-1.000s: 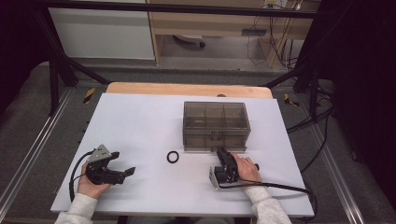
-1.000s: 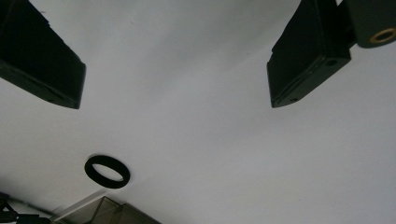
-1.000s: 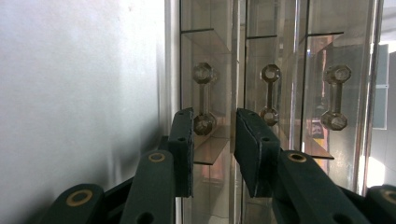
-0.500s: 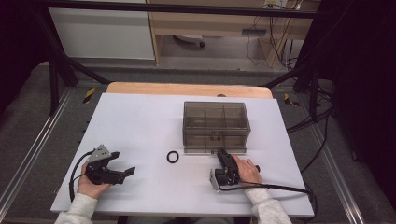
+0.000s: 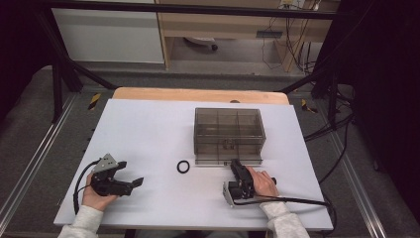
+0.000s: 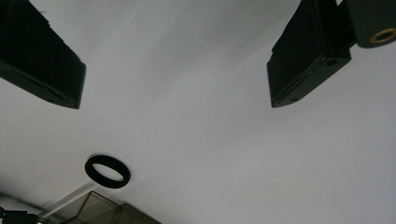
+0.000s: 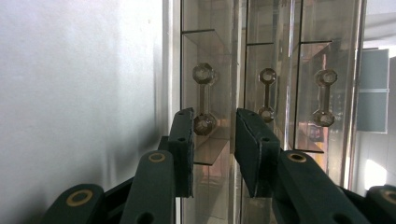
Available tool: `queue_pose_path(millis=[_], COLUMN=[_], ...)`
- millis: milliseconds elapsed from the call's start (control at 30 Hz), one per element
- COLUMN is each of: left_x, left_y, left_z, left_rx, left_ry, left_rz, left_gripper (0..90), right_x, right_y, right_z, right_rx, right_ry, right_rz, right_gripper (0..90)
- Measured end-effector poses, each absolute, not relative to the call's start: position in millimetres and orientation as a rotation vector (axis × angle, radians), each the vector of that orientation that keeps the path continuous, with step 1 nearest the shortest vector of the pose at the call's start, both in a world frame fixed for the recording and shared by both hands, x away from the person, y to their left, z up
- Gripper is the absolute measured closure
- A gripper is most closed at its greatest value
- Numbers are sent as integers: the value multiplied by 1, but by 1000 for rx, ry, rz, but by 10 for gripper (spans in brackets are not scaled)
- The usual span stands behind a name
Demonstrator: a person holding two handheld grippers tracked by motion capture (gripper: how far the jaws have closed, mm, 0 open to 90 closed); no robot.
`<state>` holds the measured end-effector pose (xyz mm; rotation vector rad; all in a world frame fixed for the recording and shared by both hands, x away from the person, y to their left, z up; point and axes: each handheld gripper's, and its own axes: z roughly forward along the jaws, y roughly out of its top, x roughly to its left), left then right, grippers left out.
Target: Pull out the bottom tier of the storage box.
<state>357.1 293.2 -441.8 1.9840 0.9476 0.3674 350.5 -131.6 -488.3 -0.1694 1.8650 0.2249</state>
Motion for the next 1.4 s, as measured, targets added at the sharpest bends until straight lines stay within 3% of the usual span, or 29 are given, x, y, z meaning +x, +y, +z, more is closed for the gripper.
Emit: queue_pose_path(millis=[1400], left_x=[357], left_y=[293], left_z=[-441], left_rx=[1982], left_ry=[947], left_rz=[371], left_gripper=[44], right_x=[331], right_y=[-132], right_z=[-484], right_rx=[-177], right_ry=[1888], right_rz=[247], right_gripper=[688])
